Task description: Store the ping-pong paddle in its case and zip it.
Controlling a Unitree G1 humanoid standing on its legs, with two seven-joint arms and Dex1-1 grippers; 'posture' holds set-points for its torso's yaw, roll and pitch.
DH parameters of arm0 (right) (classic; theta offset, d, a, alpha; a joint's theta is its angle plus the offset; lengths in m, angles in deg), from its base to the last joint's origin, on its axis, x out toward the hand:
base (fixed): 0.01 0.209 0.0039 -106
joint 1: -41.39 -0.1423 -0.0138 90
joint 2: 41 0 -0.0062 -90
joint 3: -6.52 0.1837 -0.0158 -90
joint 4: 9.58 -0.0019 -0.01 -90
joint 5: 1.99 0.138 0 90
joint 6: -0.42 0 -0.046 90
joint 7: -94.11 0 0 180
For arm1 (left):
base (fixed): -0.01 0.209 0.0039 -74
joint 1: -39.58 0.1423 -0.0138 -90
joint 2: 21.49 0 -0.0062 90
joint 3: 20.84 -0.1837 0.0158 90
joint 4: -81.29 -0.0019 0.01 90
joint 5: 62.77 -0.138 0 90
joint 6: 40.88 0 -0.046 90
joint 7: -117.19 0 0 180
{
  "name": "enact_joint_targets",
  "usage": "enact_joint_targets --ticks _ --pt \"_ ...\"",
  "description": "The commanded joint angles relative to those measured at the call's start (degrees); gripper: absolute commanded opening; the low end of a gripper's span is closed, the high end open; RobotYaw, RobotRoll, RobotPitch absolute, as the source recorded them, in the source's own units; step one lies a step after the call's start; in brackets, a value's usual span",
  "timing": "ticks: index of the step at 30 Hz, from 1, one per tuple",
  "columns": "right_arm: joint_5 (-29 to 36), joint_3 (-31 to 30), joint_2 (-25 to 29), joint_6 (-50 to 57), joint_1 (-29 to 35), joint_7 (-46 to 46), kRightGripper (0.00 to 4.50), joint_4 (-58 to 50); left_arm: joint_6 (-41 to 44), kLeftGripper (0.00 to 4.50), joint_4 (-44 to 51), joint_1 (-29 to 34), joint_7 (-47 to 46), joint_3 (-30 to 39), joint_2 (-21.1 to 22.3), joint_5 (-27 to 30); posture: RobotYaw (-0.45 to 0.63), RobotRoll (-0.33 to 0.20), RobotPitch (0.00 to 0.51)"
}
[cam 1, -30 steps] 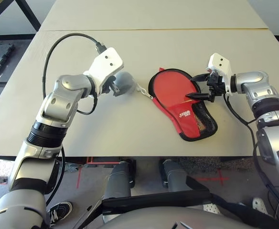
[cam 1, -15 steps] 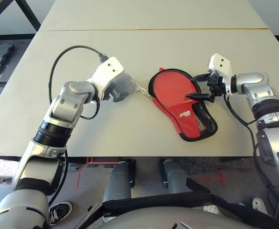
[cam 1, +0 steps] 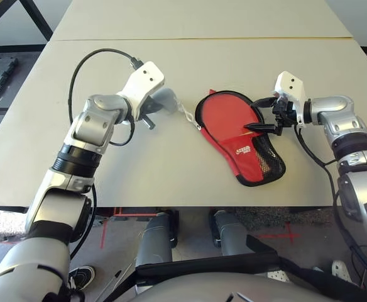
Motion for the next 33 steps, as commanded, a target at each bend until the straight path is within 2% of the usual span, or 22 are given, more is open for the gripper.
enact_joint_targets --ticks 1,9,15,27,33 --pt "-3.1 -2.5 -0.5 1.9 3.9 0.3 4.5 1.9 -6.0 0.28 -10.7 -6.0 -3.1 -0.5 -2.6 -3.4 0.01 0.0 0.238" --pt "-2.9 -2.4 -0.7 2.9 5.1 0.0 4.5 -0.2 -20.5 0.28 -37.0 -19.5 -7.7 0.4 -10.4 -6.5 -0.01 0.0 0.241" --pt "-2.7 -2.1 -0.9 3.5 6.3 0.1 4.5 -1.8 -28.3 0.28 -50.6 -26.8 -13.7 1.7 -15.3 -8.3 -0.04 0.0 0.244" --pt "-1.7 -1.6 -0.7 6.4 9.8 0.0 4.5 -7.7 -32.4 0.28 -57.2 -32.7 -24.5 6.7 -21.7 -9.4 -0.1 0.0 0.249" --pt "-1.1 -1.5 -0.4 8.0 11.5 0.3 4.5 -10.8 -33.0 0.27 -57.1 -34.3 -23.1 7.6 -27.3 -9.6 -0.12 0.0 0.252"
